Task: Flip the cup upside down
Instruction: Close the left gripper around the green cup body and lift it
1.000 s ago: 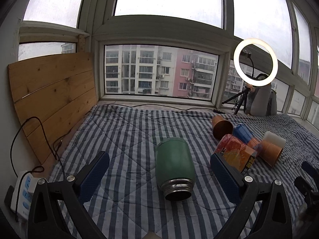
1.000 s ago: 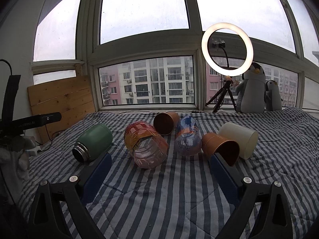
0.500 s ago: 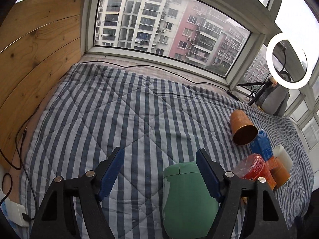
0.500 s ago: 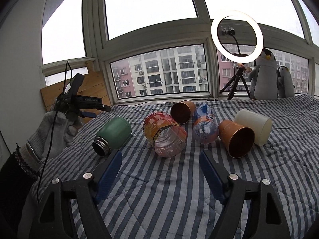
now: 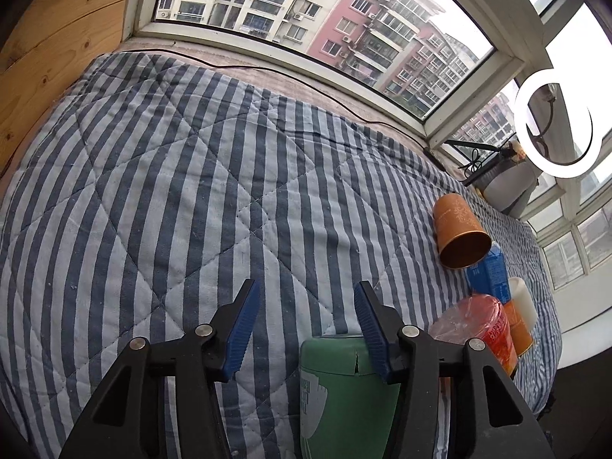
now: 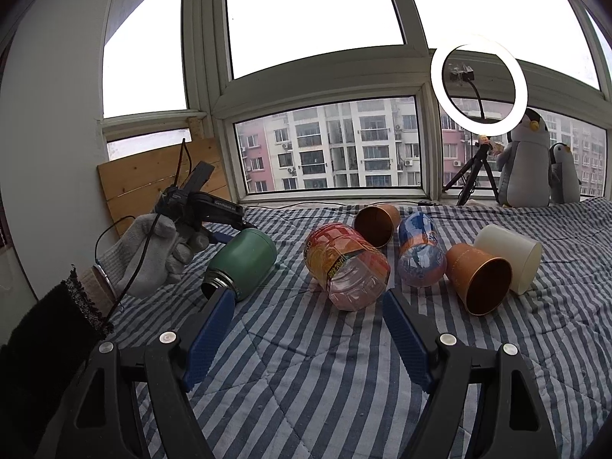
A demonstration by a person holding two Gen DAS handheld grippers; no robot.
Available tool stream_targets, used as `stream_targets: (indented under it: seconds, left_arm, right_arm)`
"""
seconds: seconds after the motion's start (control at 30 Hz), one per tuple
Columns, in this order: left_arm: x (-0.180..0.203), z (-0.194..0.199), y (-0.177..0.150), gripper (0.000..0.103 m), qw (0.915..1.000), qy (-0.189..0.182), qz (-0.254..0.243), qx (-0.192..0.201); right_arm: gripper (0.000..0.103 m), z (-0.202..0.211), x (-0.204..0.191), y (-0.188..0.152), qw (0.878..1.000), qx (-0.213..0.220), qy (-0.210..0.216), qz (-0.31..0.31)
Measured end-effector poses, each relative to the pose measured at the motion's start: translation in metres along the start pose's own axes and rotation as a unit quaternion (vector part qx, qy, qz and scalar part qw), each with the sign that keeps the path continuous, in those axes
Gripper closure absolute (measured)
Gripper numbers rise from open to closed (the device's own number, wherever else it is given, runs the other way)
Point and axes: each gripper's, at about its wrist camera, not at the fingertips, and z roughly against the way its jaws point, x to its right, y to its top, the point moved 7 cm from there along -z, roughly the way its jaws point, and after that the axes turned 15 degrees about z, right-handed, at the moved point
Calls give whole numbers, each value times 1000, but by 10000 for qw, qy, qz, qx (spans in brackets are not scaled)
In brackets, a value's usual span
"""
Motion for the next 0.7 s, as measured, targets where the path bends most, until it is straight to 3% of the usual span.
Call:
stream_targets:
  seconds: [0.43,0.7]
  left_arm:
    - [-14,37,-34,50,9995,-72,-299,-10]
    - [-8,47,-86,50,9980,-308,-516,-198]
  right_arm:
    - [26,6,-6,3,10000,29,79,-41]
    - [26,6,6,1,10000,-7,-14,-71]
